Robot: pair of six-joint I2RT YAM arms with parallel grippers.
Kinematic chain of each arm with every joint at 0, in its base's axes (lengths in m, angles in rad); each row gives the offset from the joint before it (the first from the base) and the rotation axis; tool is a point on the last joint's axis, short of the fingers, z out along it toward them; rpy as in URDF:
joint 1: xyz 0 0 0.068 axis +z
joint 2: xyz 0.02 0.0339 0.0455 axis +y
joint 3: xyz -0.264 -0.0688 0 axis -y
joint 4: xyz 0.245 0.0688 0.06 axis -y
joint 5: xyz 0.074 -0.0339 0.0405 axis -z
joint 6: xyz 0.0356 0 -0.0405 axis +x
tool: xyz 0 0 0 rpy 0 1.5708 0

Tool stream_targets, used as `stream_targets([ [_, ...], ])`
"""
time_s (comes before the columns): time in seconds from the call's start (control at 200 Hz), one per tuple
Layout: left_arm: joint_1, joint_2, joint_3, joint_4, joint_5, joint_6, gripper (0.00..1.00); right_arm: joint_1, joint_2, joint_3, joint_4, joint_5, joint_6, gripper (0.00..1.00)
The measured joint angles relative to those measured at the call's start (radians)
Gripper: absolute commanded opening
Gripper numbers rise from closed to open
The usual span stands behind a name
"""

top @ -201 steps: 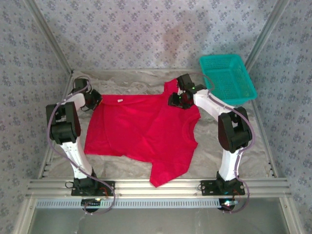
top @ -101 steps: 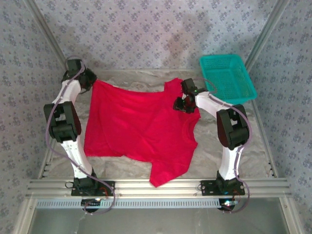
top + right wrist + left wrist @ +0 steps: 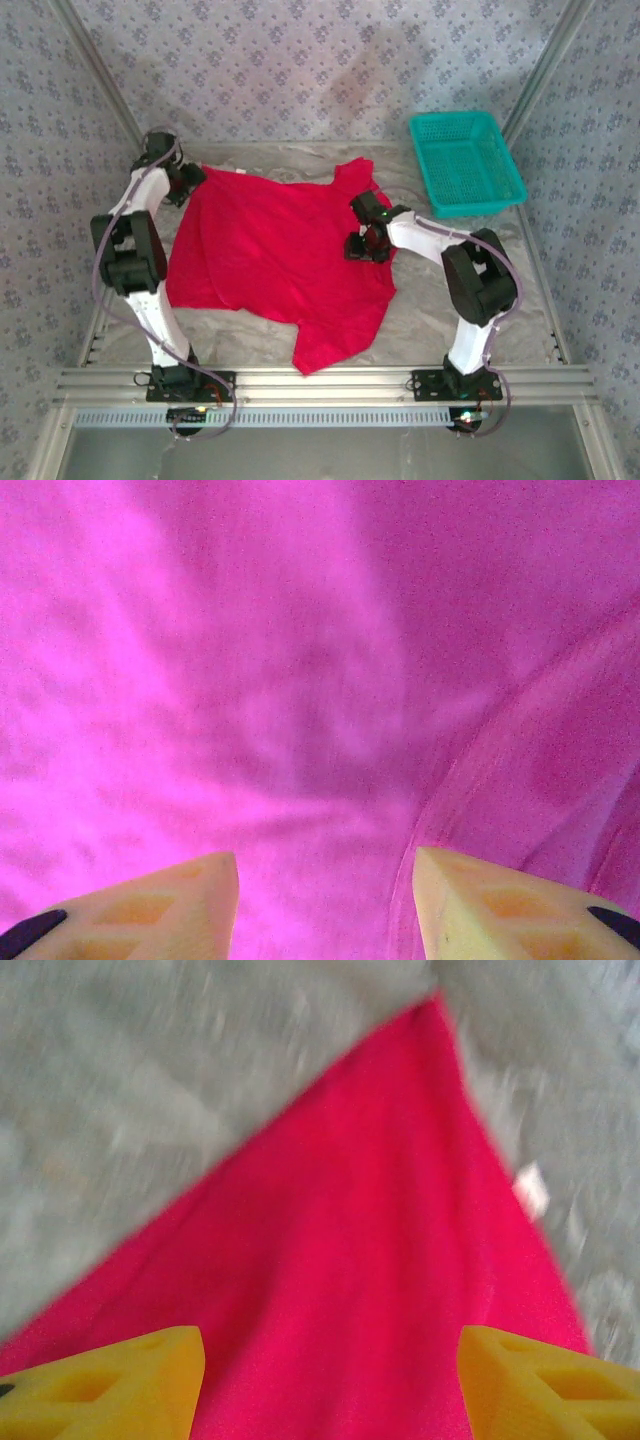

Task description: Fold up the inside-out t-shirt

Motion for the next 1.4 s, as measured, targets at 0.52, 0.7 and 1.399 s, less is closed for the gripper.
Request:
stream_targets([
  [0.52,-0.089,-0.079,-0.396,0.174,0.193,0.007,0.65,-0.023,0.007,-0.077,0.064,0.042,0.126,0.53],
  [0.7,-0.076,-0.172,-0.569,0.303,0.231,-0.002,0.65,-0.101,0.227,0.225,0.025,0.078,0.065,0.53],
  [1.399,-0.694,-0.49,-0.615,0.254,-0.031,-0.078,0.62,-0.155,0.536,0.963,-0.361,0.084,-0.126,0.55],
])
